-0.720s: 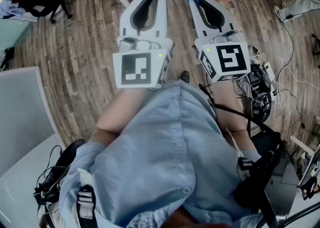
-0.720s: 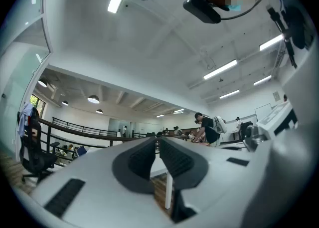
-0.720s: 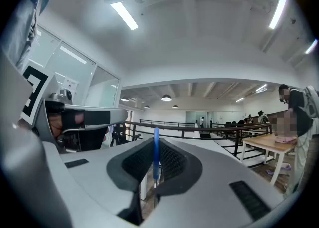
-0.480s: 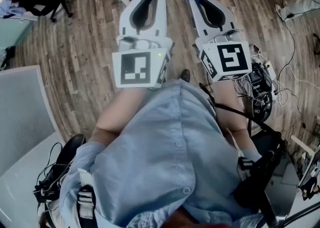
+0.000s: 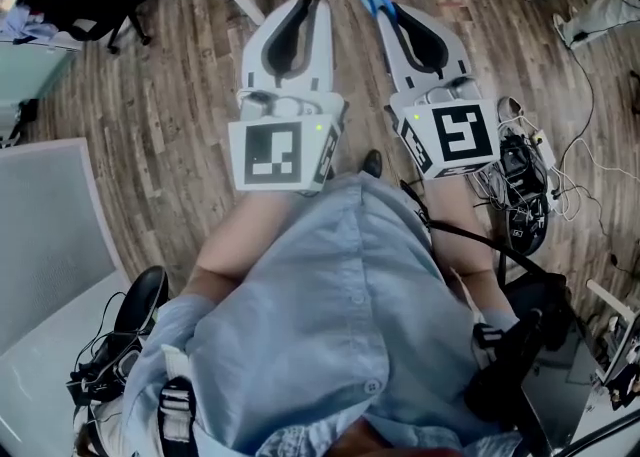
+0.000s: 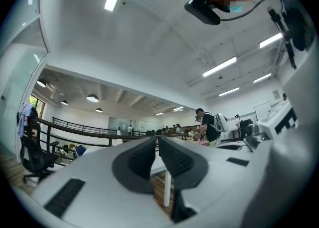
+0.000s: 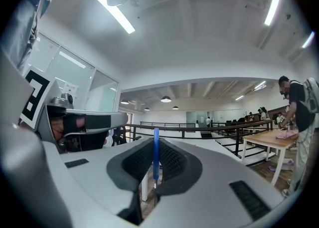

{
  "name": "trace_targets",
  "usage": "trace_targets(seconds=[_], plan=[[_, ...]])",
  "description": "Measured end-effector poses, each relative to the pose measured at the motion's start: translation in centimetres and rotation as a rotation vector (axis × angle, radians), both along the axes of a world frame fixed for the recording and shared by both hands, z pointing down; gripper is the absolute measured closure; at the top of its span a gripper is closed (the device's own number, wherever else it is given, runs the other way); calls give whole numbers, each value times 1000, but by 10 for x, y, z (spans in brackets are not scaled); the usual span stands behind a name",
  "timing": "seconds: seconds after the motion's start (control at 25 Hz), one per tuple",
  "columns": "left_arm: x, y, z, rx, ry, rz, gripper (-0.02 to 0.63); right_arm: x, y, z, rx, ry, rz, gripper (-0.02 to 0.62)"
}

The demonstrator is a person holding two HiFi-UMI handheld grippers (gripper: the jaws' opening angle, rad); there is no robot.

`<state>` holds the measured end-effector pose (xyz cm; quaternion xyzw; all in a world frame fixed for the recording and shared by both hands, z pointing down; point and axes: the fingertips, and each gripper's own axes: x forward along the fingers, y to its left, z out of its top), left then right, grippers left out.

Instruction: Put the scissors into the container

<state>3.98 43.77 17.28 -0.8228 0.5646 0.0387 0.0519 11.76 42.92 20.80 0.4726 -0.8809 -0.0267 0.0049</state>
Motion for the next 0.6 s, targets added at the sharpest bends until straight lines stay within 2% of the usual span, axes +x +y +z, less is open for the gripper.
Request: trace_targets(seconds=[0.36, 0.6], plan=[[47, -13, 7, -9, -12, -10, 566, 52, -17, -5, 19, -77, -23, 557], [49, -31, 19, -59, -12, -17, 566, 57, -38, 3, -15, -85, -37, 557]])
